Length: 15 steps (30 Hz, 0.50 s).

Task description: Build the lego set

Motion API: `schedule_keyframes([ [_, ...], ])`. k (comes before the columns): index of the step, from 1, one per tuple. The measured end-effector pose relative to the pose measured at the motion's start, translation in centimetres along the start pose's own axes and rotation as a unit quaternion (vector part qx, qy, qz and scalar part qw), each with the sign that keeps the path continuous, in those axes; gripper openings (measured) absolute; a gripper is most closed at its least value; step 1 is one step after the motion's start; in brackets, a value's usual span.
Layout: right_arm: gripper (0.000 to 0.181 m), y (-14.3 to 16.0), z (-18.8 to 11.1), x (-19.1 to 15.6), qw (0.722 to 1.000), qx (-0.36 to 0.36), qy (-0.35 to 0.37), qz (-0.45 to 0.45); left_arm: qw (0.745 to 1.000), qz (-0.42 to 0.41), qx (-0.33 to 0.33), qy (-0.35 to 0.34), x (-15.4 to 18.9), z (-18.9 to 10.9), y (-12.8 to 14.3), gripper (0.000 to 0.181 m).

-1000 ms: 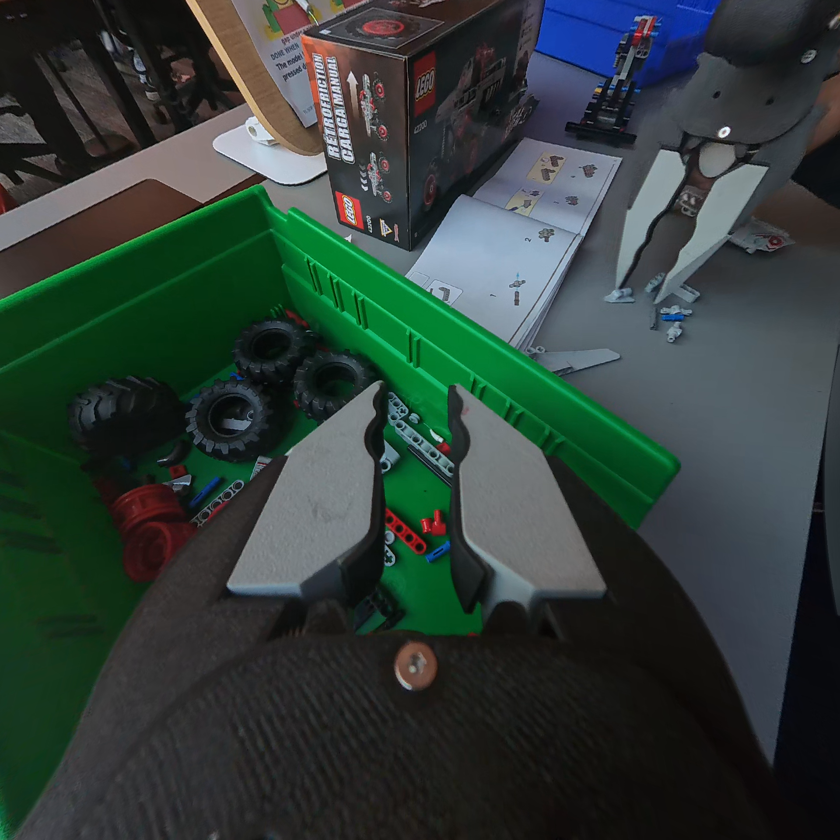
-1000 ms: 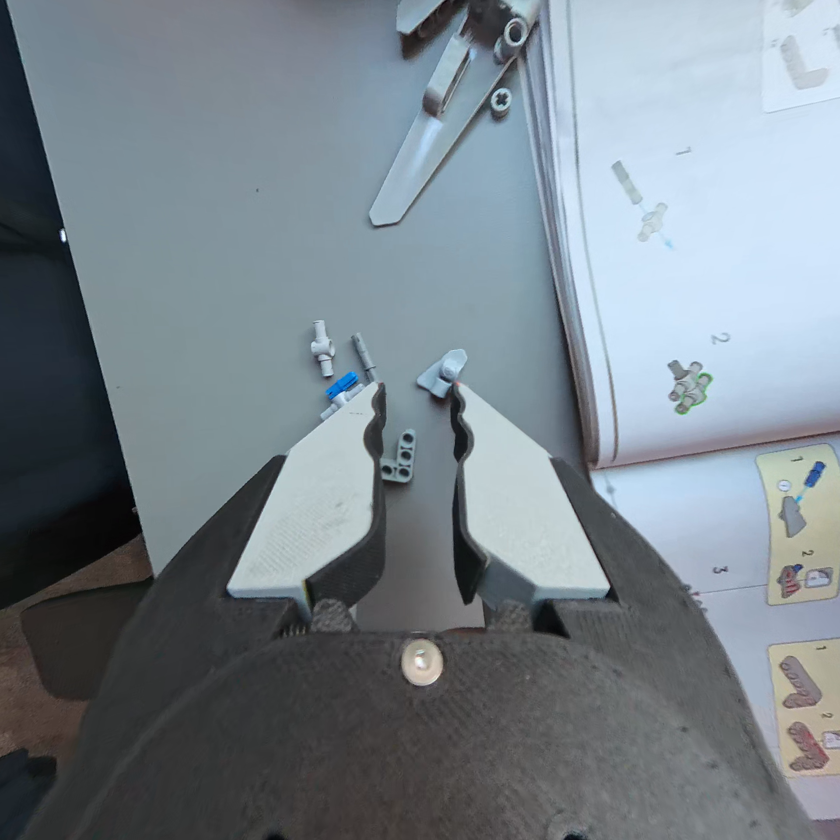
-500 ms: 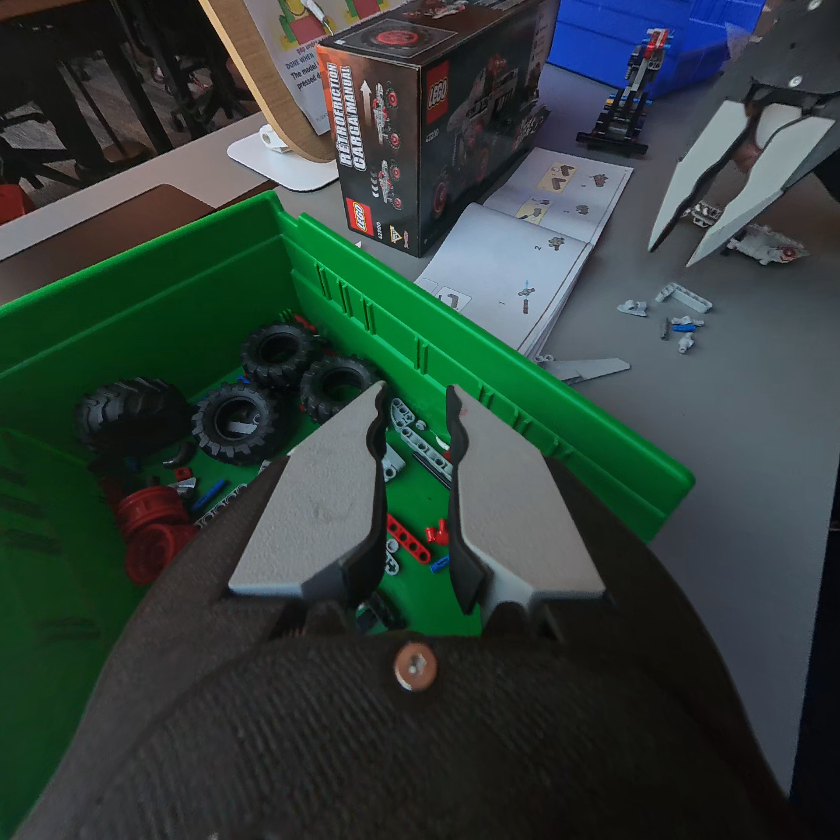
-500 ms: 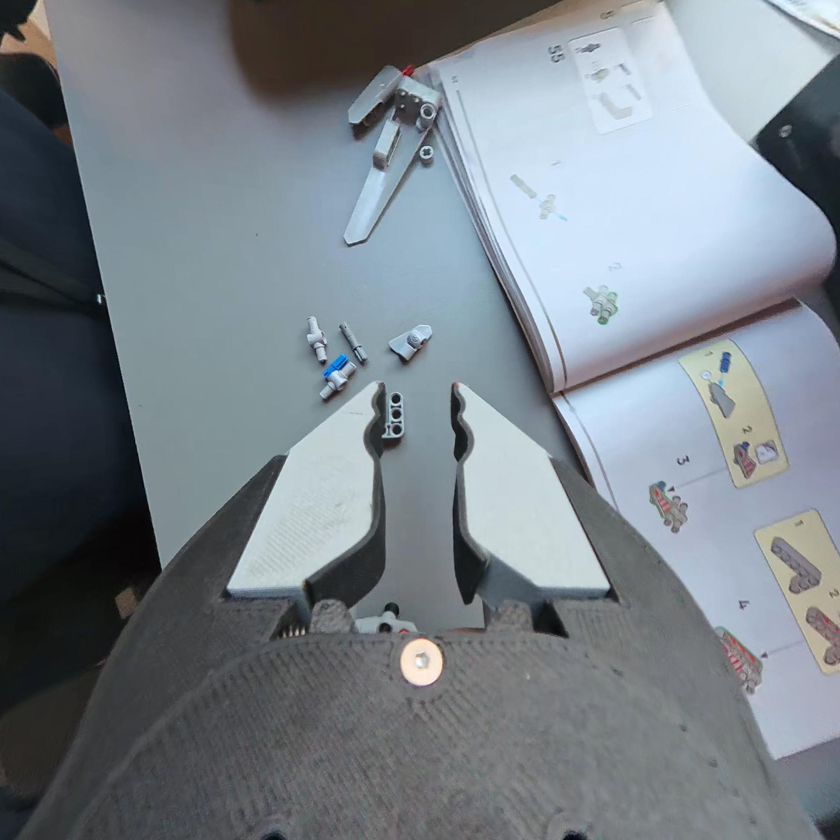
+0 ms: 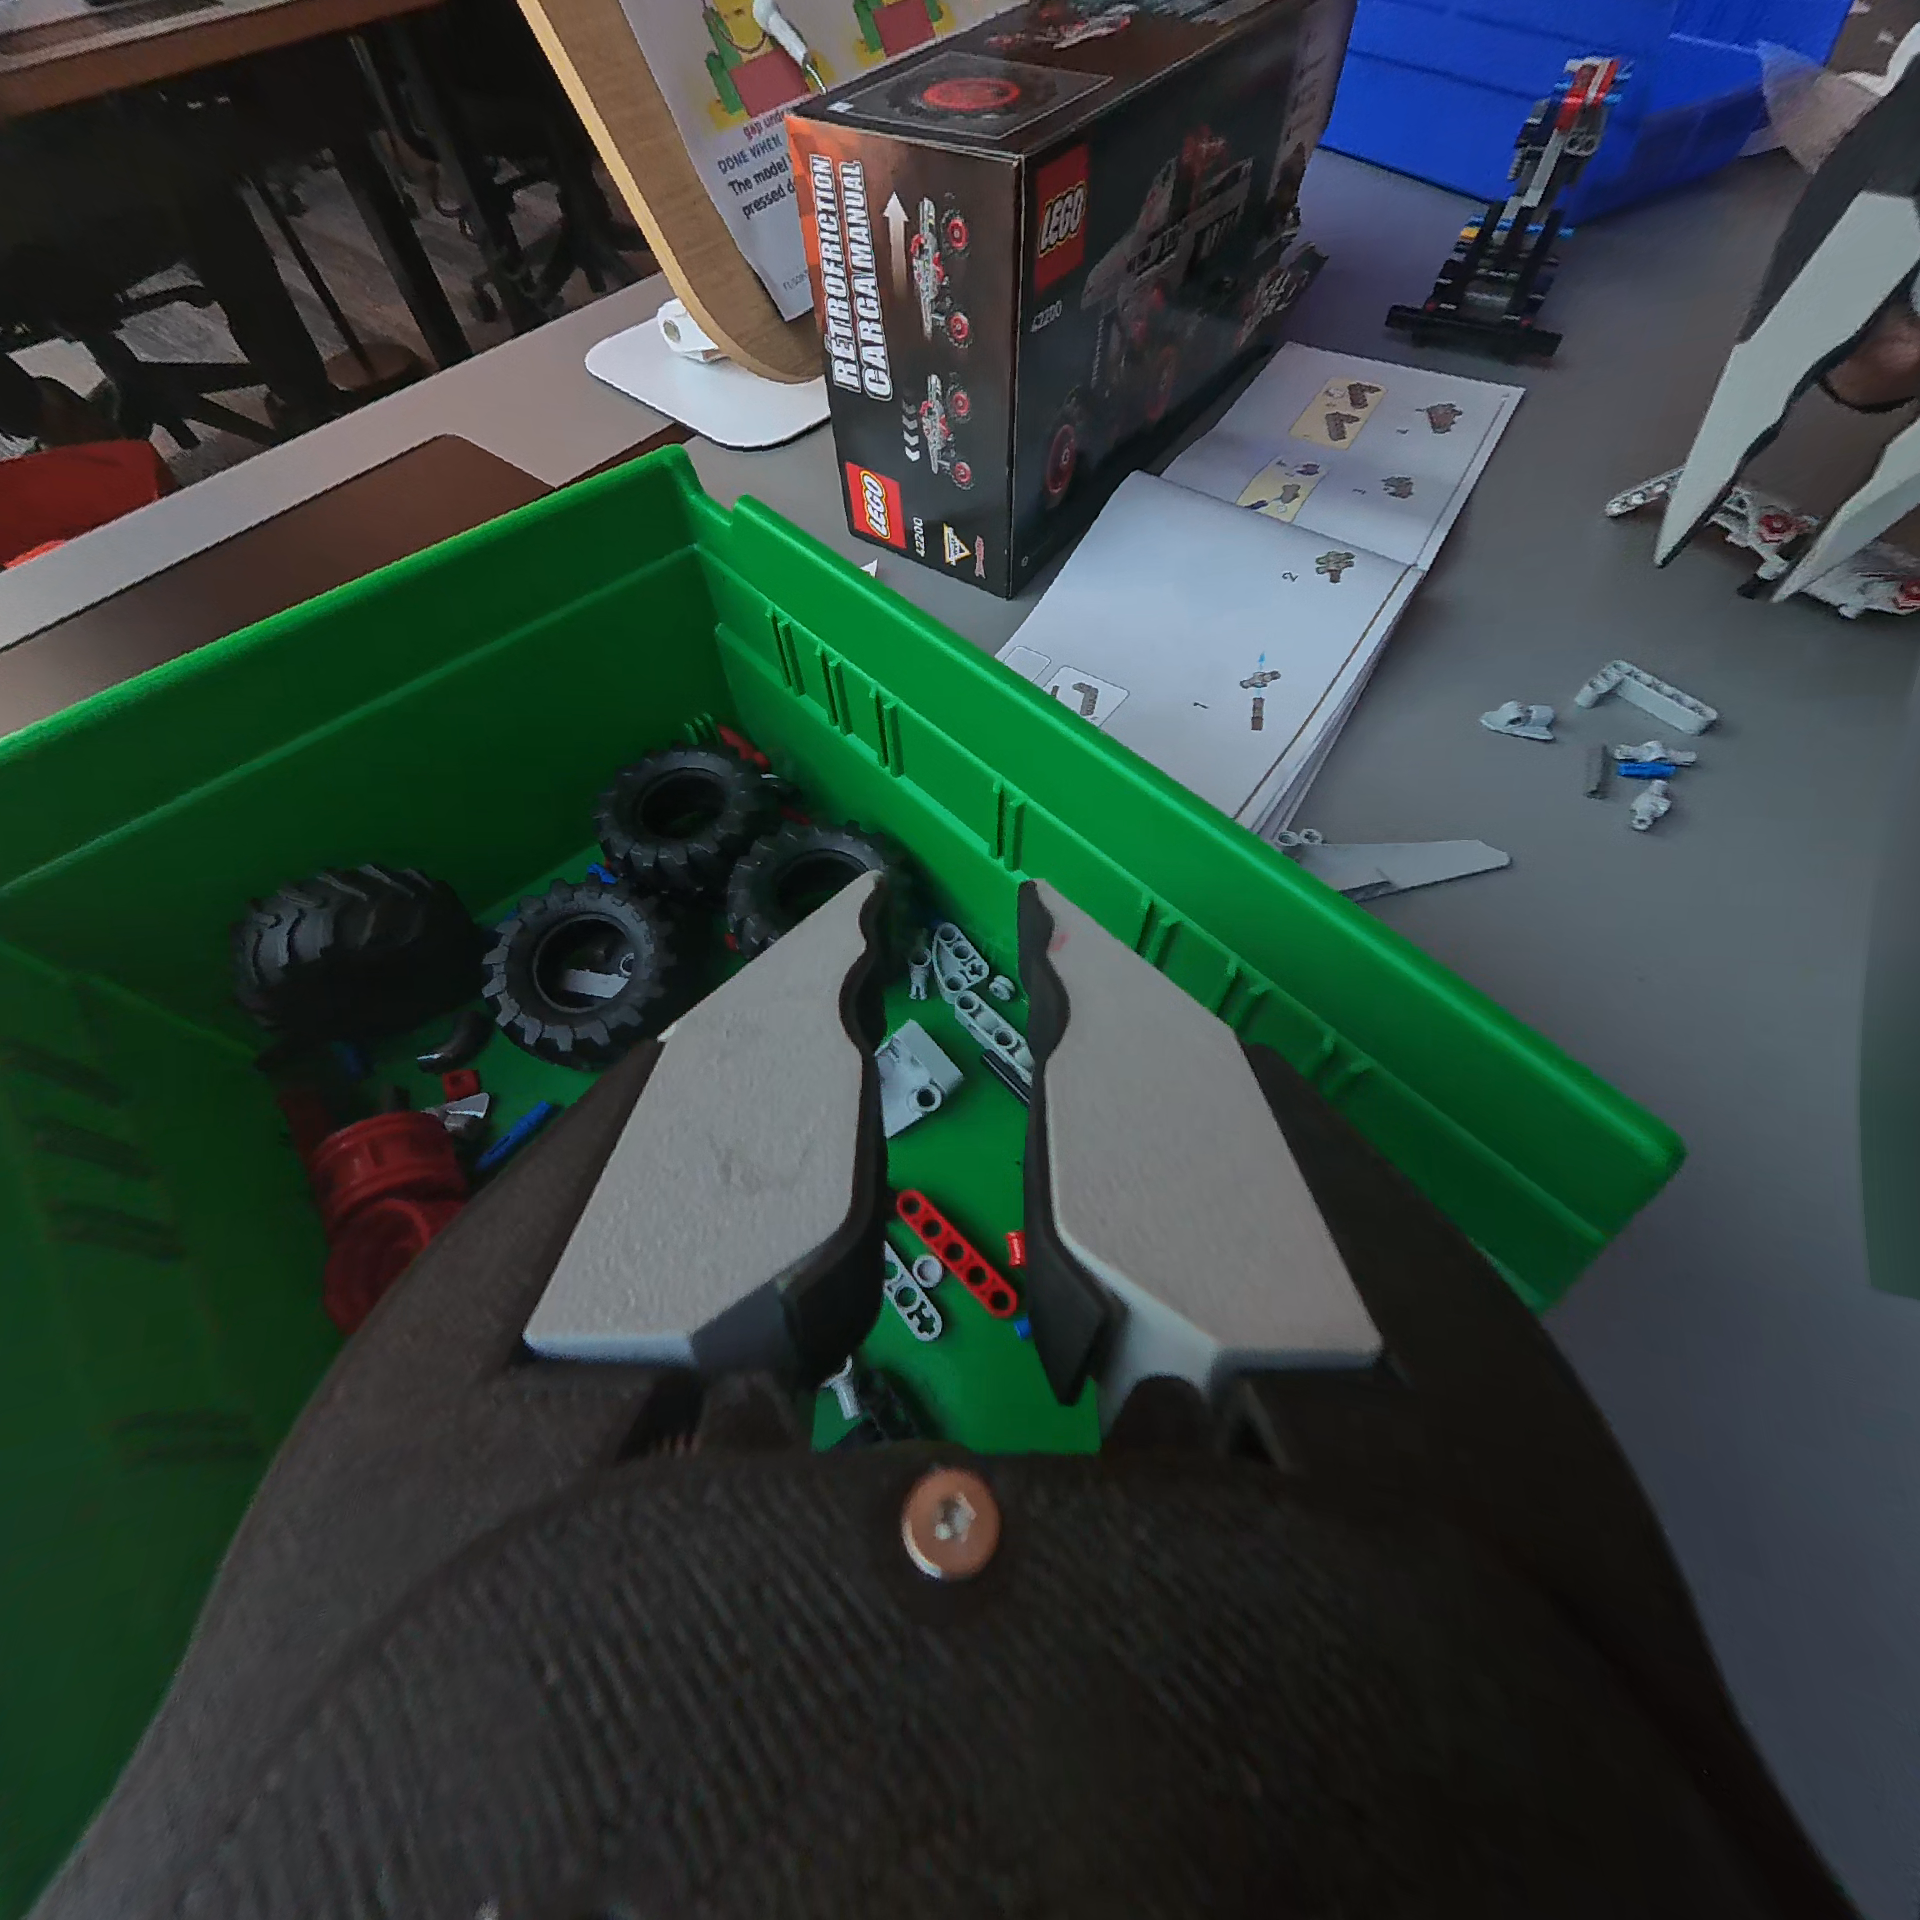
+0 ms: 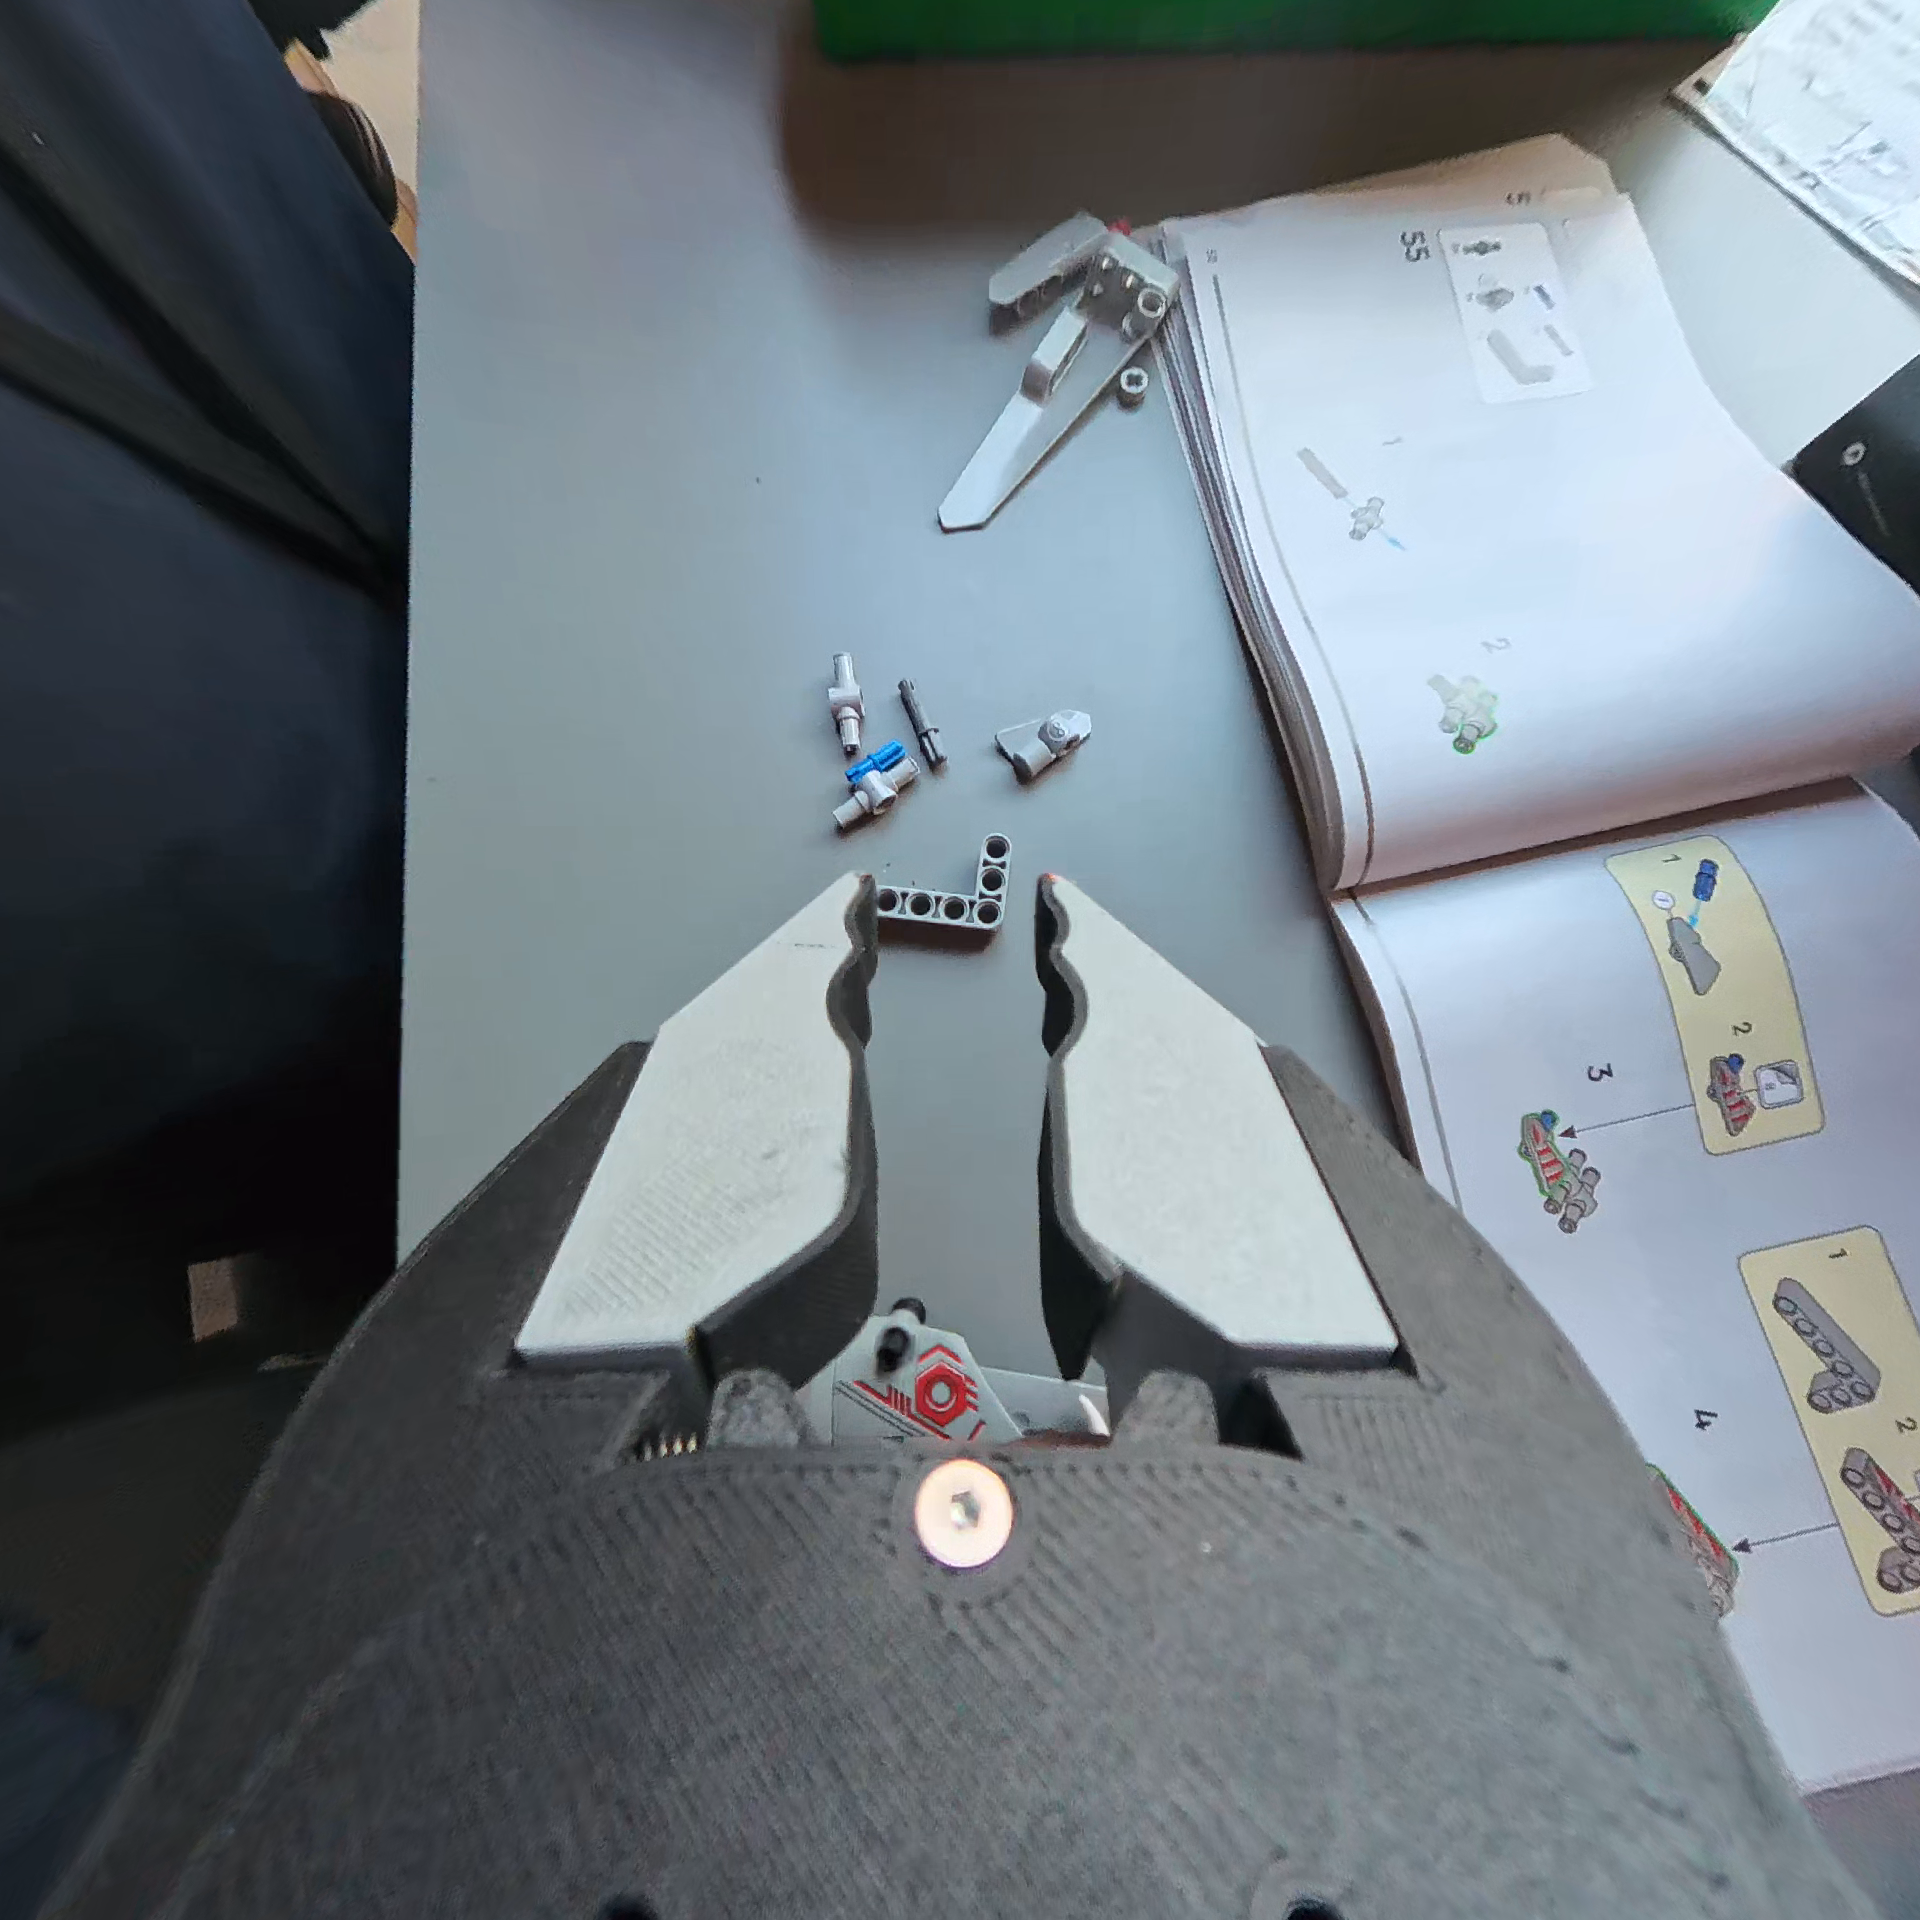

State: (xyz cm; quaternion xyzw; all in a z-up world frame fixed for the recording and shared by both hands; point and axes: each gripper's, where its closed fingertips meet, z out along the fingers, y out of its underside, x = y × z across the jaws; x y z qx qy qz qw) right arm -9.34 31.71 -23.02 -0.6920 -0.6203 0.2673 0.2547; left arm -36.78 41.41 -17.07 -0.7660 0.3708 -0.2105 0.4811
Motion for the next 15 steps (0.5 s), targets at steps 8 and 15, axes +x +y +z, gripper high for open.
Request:
schedule_keyframes([
  [8,0.027,1.7,1.8,-0.4,0.996,-0.078,-0.011,-0.029,1.0,0.002,0.001,-0.001,0.0,0.0,0.0,0.021],
  [15,0.026,2.3,2.4,-0.5,0.993,-0.111,-0.012,-0.041,1.0,0.01,-0.003,-0.002,0.1,0.1,0.0,0.021],
])
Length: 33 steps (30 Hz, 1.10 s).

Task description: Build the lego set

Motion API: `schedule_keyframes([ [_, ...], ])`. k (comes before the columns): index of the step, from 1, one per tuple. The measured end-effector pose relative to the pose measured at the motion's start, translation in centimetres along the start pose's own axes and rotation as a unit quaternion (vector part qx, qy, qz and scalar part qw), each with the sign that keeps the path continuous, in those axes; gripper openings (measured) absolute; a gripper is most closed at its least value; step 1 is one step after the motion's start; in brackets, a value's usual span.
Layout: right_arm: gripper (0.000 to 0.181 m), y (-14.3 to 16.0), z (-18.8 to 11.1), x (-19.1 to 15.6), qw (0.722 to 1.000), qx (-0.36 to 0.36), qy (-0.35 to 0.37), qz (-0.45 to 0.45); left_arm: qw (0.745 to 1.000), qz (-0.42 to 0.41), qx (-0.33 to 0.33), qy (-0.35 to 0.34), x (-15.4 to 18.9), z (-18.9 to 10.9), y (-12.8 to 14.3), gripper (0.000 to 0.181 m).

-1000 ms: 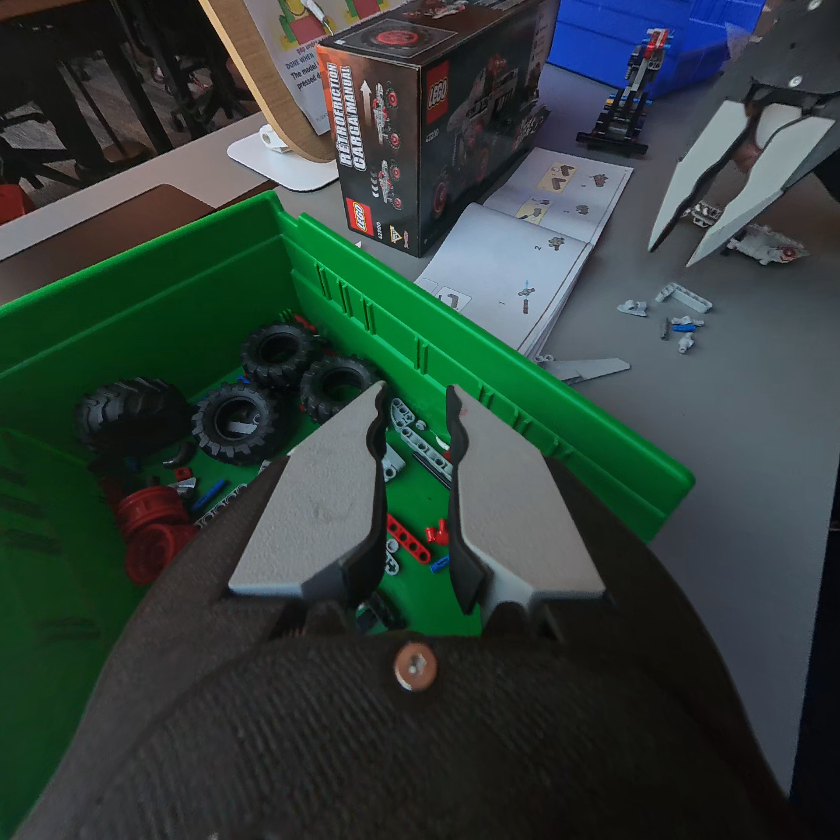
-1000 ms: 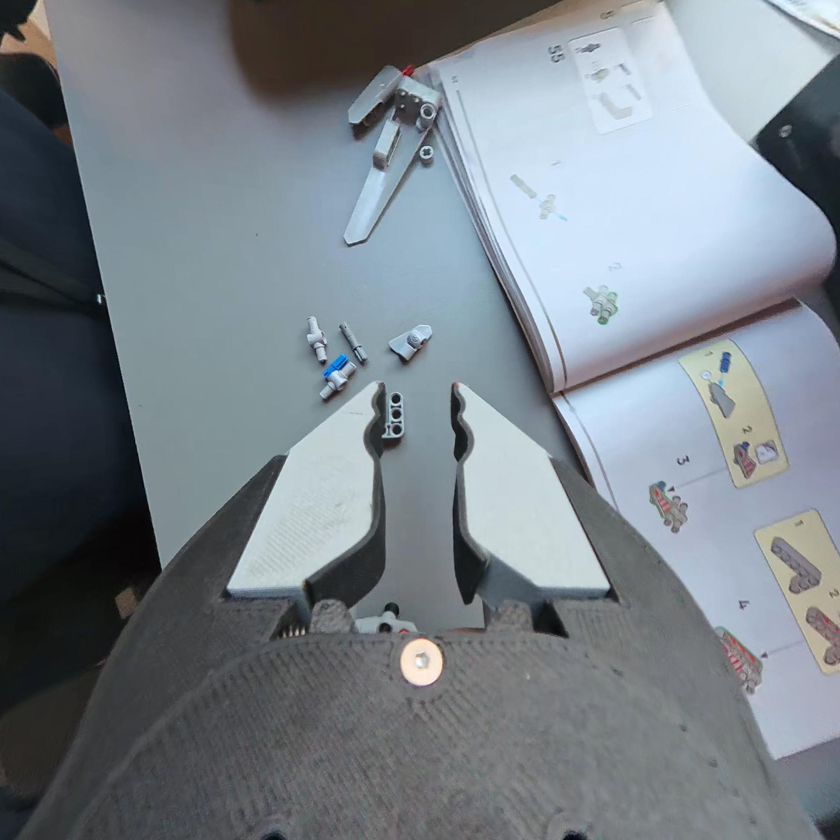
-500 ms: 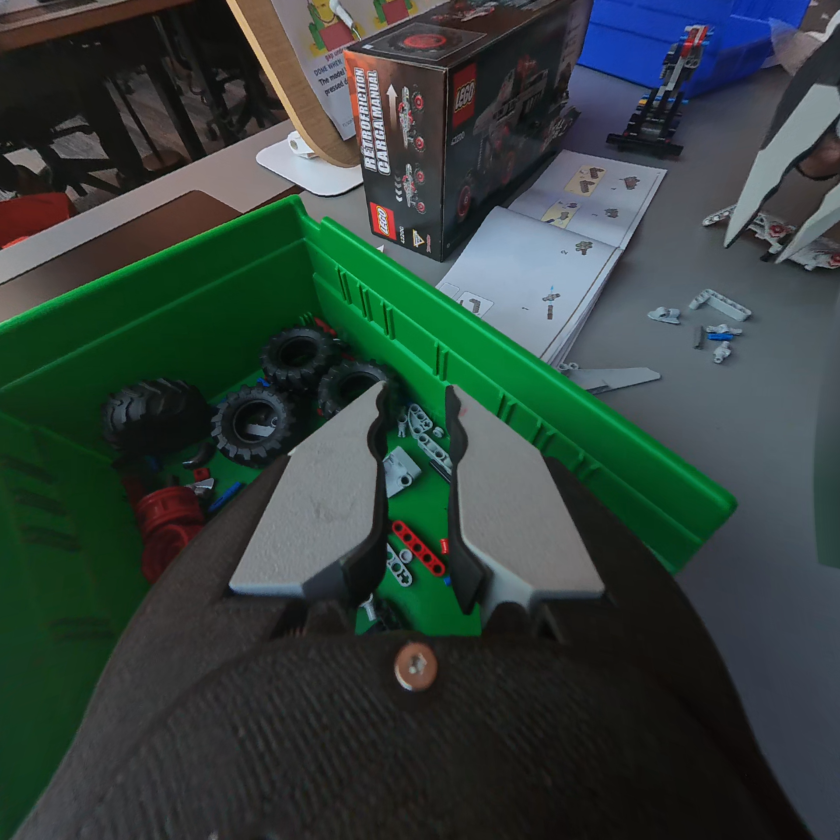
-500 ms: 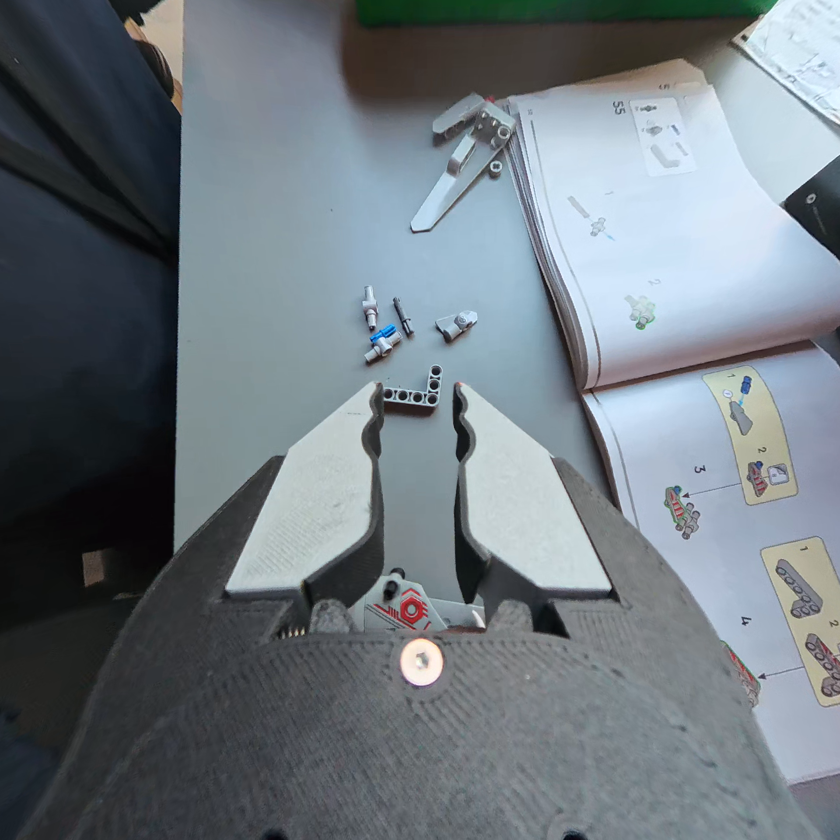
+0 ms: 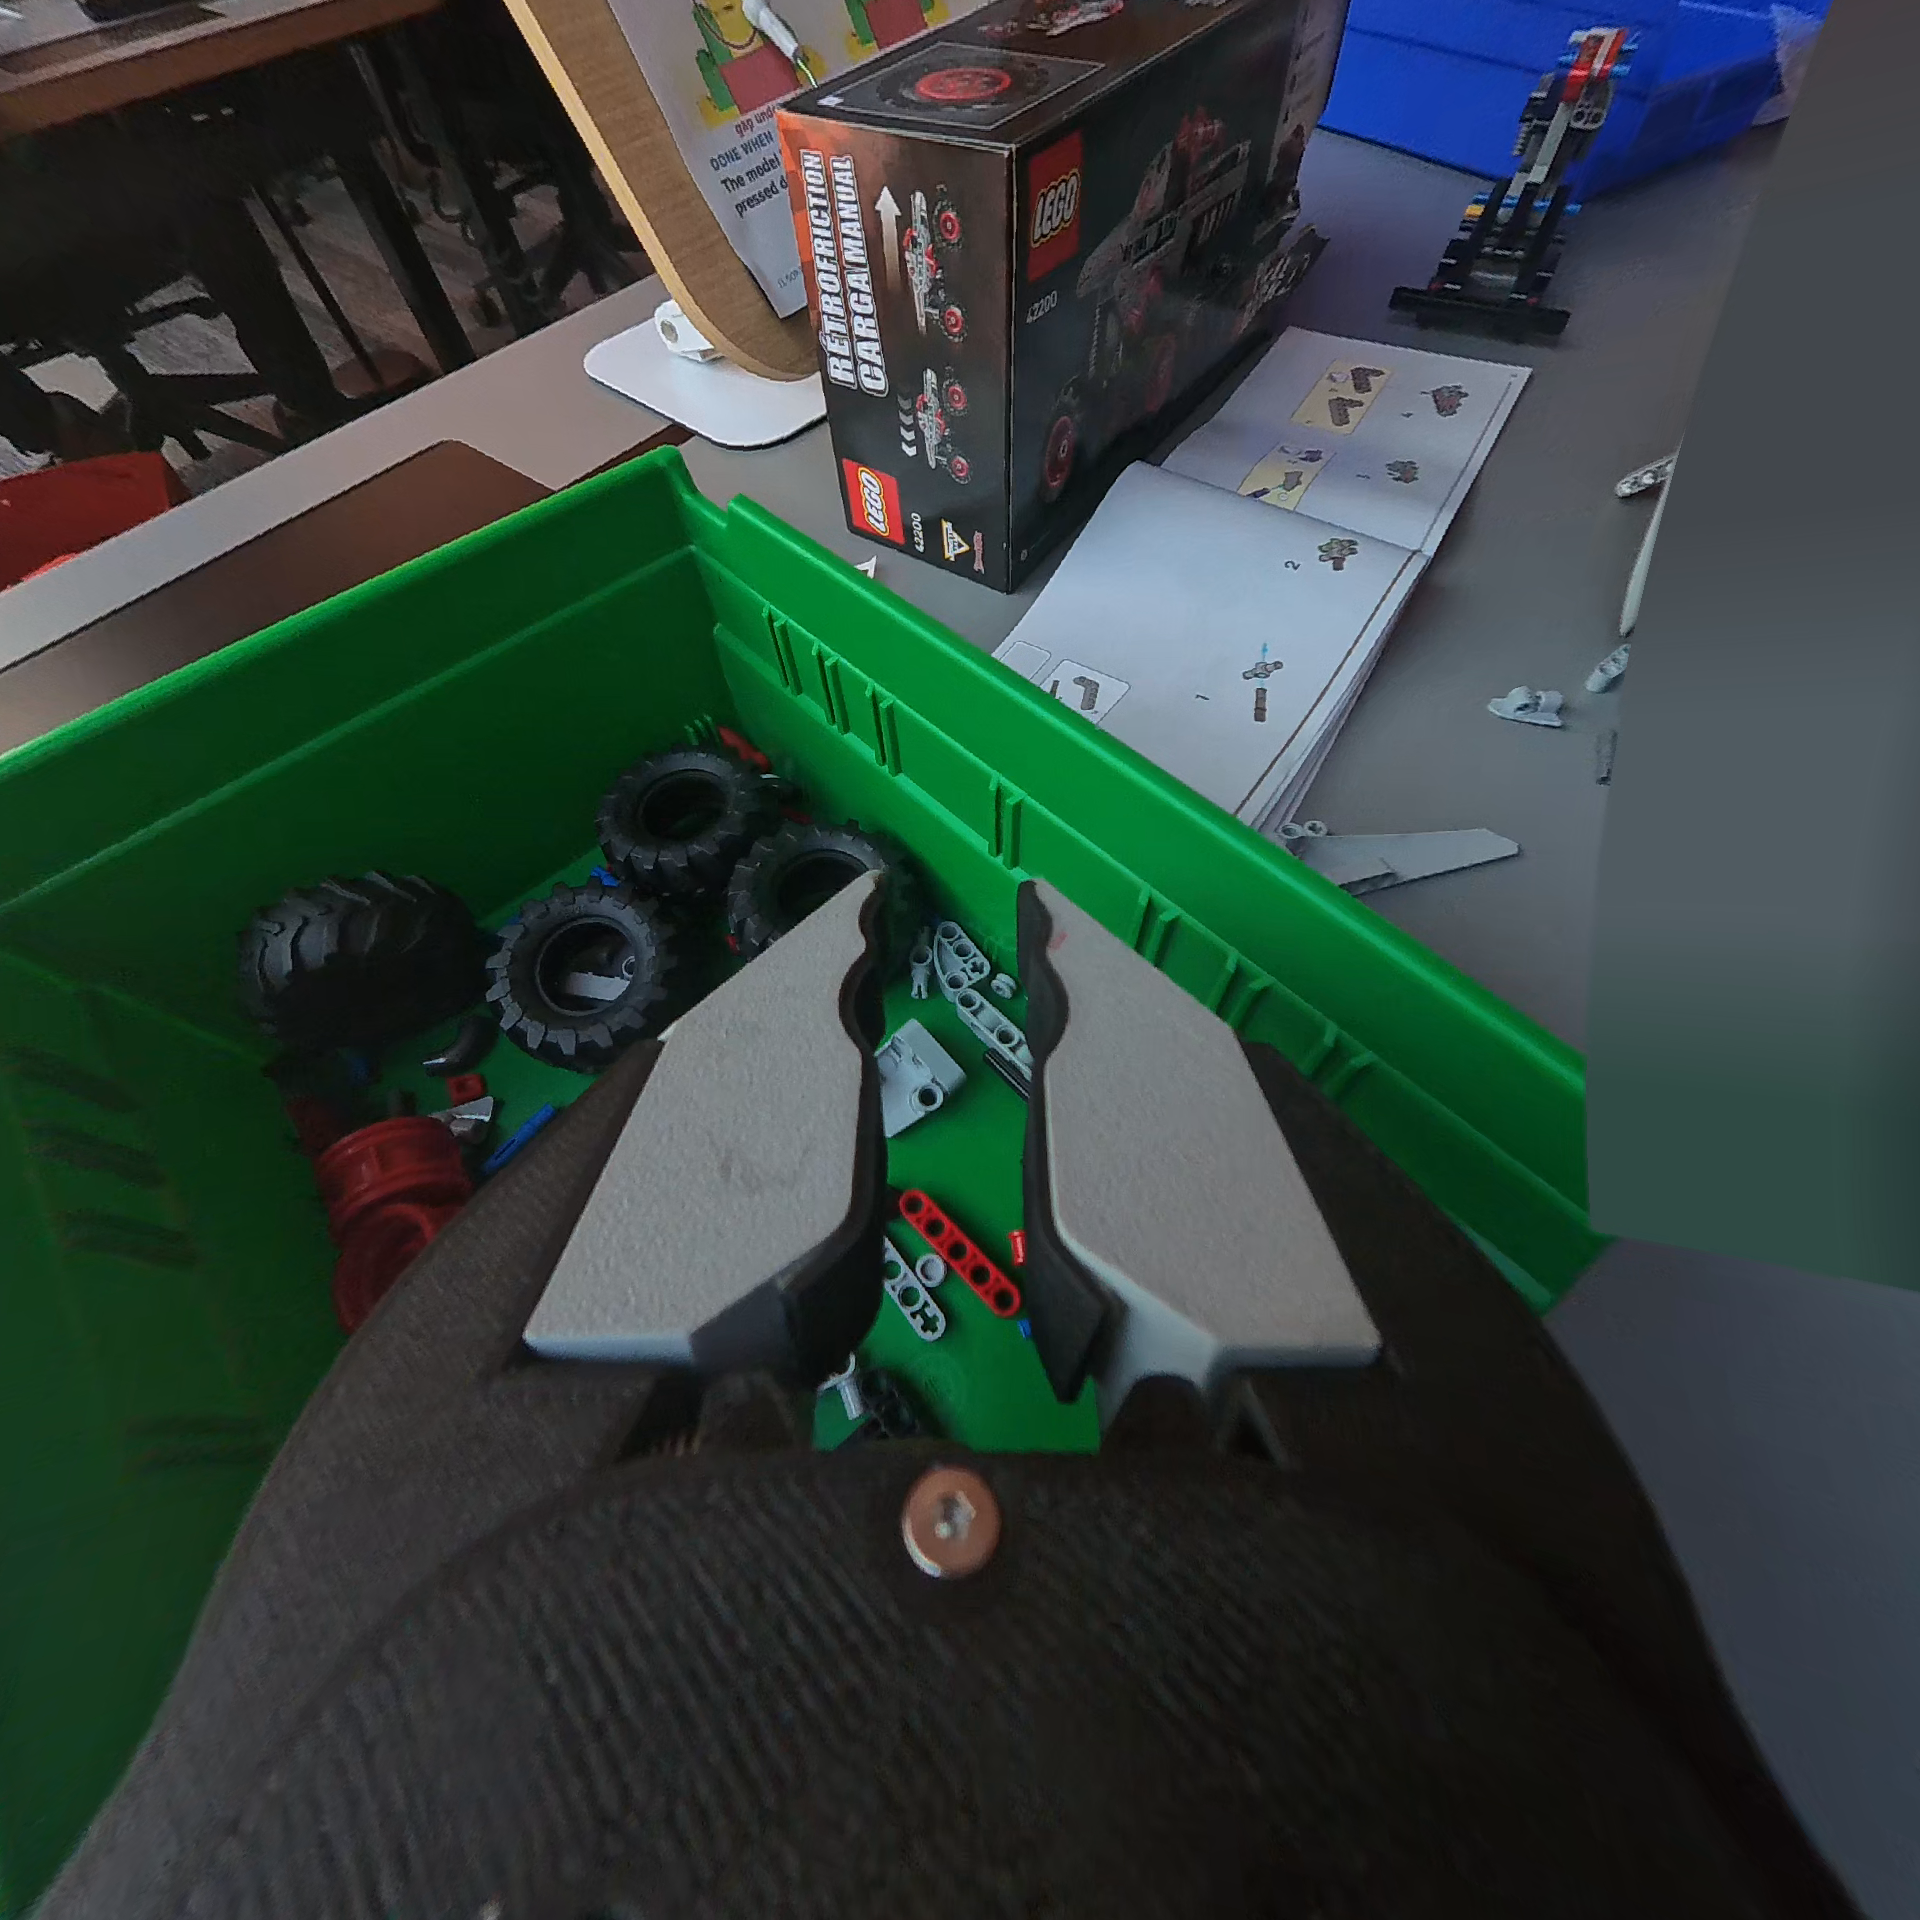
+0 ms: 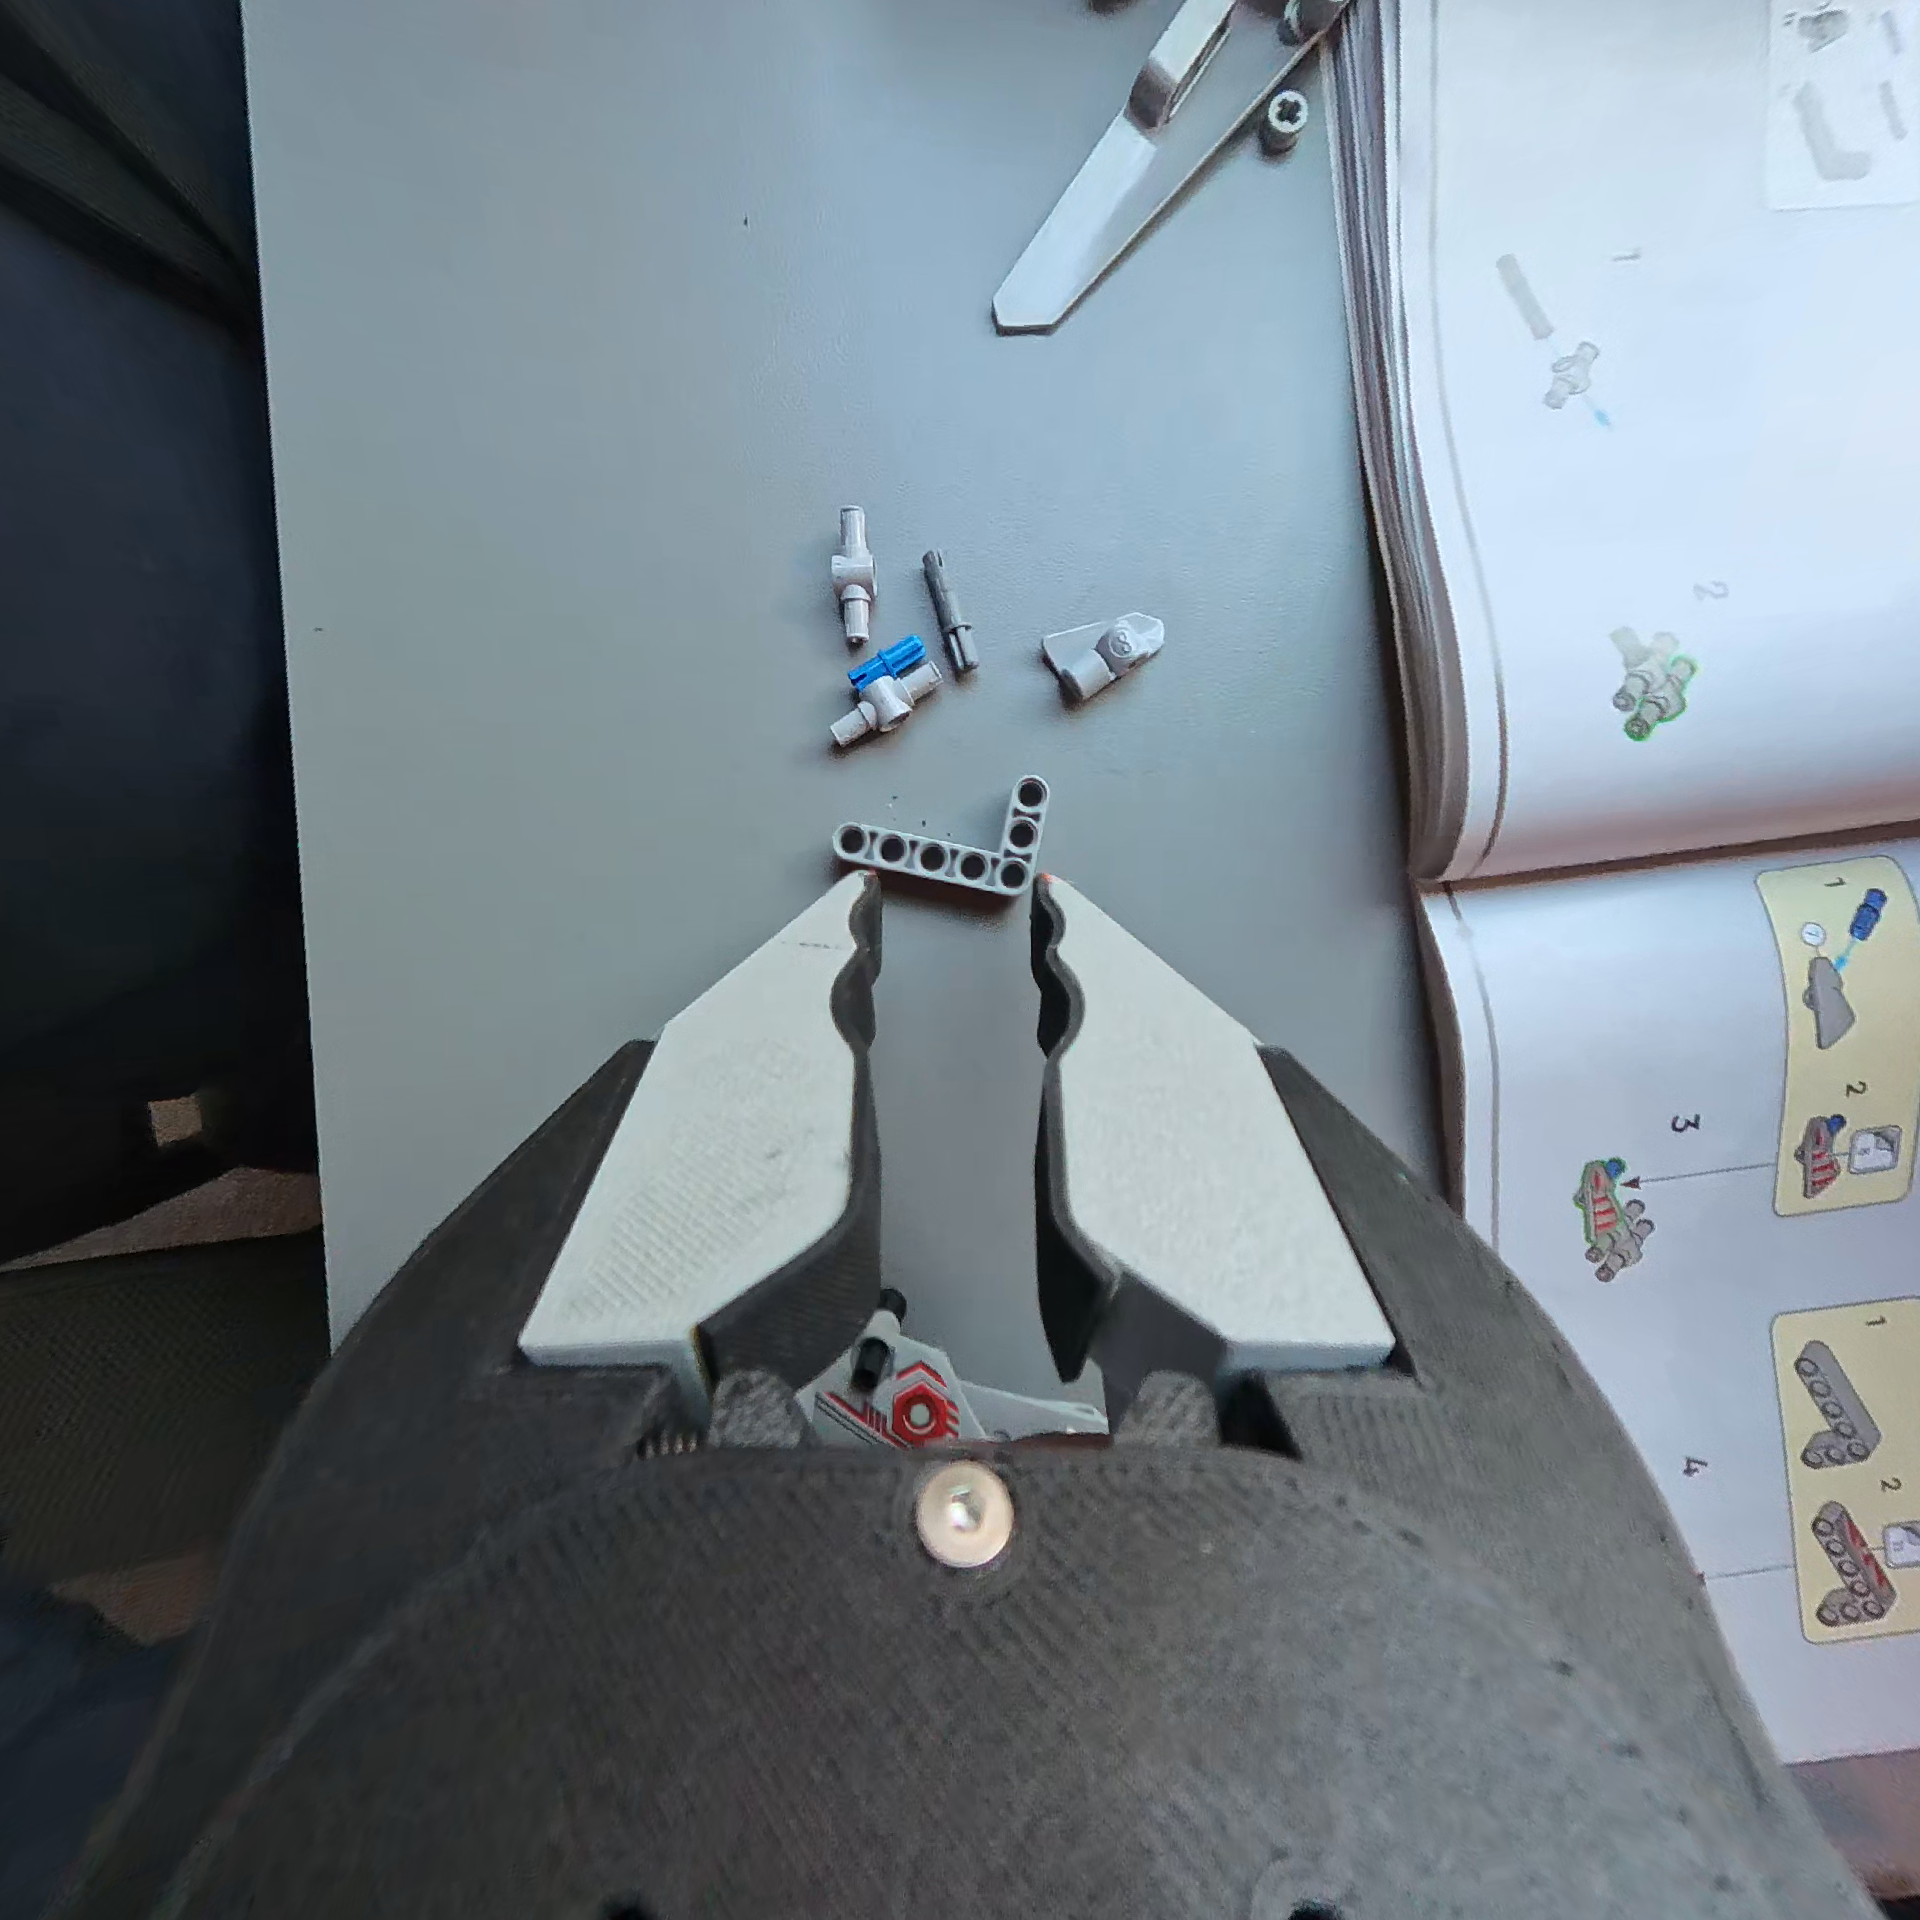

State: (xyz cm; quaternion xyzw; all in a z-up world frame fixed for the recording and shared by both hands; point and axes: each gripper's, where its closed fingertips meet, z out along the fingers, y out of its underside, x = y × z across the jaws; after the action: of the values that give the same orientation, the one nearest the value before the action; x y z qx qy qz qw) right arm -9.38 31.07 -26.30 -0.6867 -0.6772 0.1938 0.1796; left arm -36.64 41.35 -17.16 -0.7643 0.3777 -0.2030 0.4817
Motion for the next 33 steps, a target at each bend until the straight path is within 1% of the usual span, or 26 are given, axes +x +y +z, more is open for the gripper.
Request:
schedule_keyframes([
  [5,0.024,-0.6,0.6,-0.8,1.0,0.004,-0.011,-0.004,1.0,-0.006,-0.002,0.005,0.1,0.0,0.1,0.021],
  [8,0.023,-0.4,0.6,-0.7,1.0,0.002,-0.002,0.001,1.0,-0.006,-0.002,0.005,0.2,0.0,0.0,0.021],
  [12,0.023,-1.2,0.2,-1.2,1.0,0.028,-0.002,0.003,1.0,-0.002,-0.003,0.005,0.3,0.0,0.0,0.021],
  [20,0.021,-2.6,0.6,-0.9,0.998,0.047,0.029,-0.014,1.0,-0.001,-0.001,0.004,0.3,0.0,0.0,0.021],
  [22,0.02,-3.0,0.4,-0.3,0.997,0.061,0.052,-0.022,1.0,-0.001,-0.001,0.003,0.2,0.0,0.0,0.021],
  [25,0.017,-3.7,-0.1,-0.4,0.995,0.085,0.05,-0.021,1.0,0.0,0.001,0.001,0.2,-0.1,-0.1,0.02],
  [33,0.014,-3.3,-0.2,-0.1,0.994,0.085,0.064,-0.012,1.0,0.005,-0.001,0.002,0.3,-0.1,-0.1,0.02],
])
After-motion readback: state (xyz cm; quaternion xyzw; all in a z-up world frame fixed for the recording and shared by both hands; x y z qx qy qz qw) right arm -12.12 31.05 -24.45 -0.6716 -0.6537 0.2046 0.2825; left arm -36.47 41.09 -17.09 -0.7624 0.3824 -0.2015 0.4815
